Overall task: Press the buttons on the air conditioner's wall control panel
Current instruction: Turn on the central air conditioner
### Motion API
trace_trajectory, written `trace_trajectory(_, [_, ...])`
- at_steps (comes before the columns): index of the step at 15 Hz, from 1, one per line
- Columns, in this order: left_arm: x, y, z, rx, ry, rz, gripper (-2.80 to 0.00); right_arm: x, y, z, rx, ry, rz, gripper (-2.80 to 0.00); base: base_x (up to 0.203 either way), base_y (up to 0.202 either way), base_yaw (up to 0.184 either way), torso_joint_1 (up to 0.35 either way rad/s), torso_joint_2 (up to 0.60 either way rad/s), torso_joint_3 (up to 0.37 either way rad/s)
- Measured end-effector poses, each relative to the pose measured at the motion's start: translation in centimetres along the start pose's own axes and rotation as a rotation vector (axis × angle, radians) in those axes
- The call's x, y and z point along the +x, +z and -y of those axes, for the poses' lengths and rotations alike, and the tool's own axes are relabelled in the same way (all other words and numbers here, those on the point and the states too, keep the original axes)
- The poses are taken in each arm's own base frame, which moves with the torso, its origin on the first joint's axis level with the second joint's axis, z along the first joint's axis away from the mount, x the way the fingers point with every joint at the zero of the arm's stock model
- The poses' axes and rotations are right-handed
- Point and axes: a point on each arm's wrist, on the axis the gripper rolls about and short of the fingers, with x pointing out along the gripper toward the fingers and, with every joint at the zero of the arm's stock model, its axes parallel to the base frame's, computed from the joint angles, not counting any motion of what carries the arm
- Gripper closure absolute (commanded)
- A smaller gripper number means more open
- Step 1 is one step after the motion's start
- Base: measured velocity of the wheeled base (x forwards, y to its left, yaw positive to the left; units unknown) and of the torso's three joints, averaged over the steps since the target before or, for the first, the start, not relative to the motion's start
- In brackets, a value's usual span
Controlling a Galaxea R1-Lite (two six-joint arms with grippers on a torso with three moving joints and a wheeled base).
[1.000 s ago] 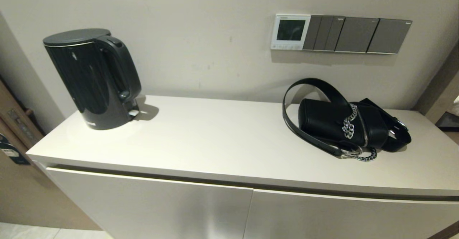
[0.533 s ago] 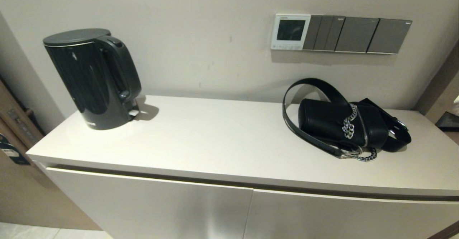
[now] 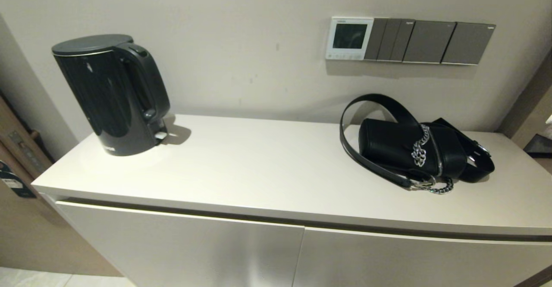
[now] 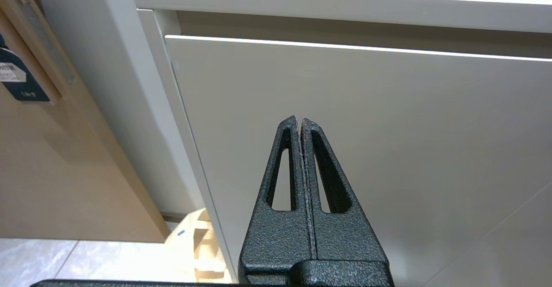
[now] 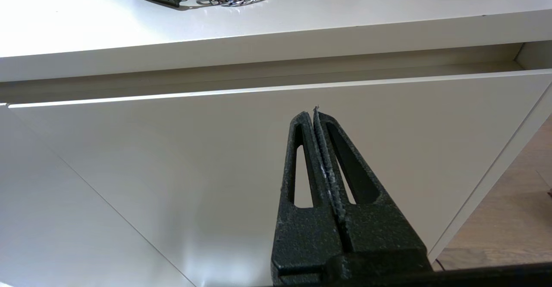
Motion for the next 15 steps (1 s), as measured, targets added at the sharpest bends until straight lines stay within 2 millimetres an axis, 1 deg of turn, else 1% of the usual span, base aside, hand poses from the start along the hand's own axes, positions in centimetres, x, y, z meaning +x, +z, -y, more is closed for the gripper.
trace_trajectory(5, [0.0,0.0,0.0,0.0,0.0,0.0,0.0,0.0,0.1,0.0,-0.013,0.001,0.009,0.0,0.0,0.0,0.0,0.0,0.0,0.0])
trace_trajectory(7, [0.0,0.0,0.0,0.0,0.0,0.0,0.0,-0.3,1.1,0.0,-0.013,0.002,0.032,0.0,0.0,0.0,0.0,0.0,0.0,0.0])
trace_trajectory(11, [0.0,0.0,0.0,0.0,0.0,0.0,0.0,-0.6,5.4,-0.1,-0.011,0.003,0.088,0.0,0.0,0.0,0.0,0.0,0.0,0.0])
trace_trajectory(14, [0.0,0.0,0.0,0.0,0.0,0.0,0.0,0.0,8.7,-0.2,-0.01,0.0,0.104,0.0,0.0,0.0,0.0,0.0,0.0,0.0])
trace_trajectory(15, [0.0,0.0,0.0,0.0,0.0,0.0,0.0,0.5,9.9,-0.3,-0.01,0.0,0.116,0.0,0.0,0.0,0.0,0.0,0.0,0.0])
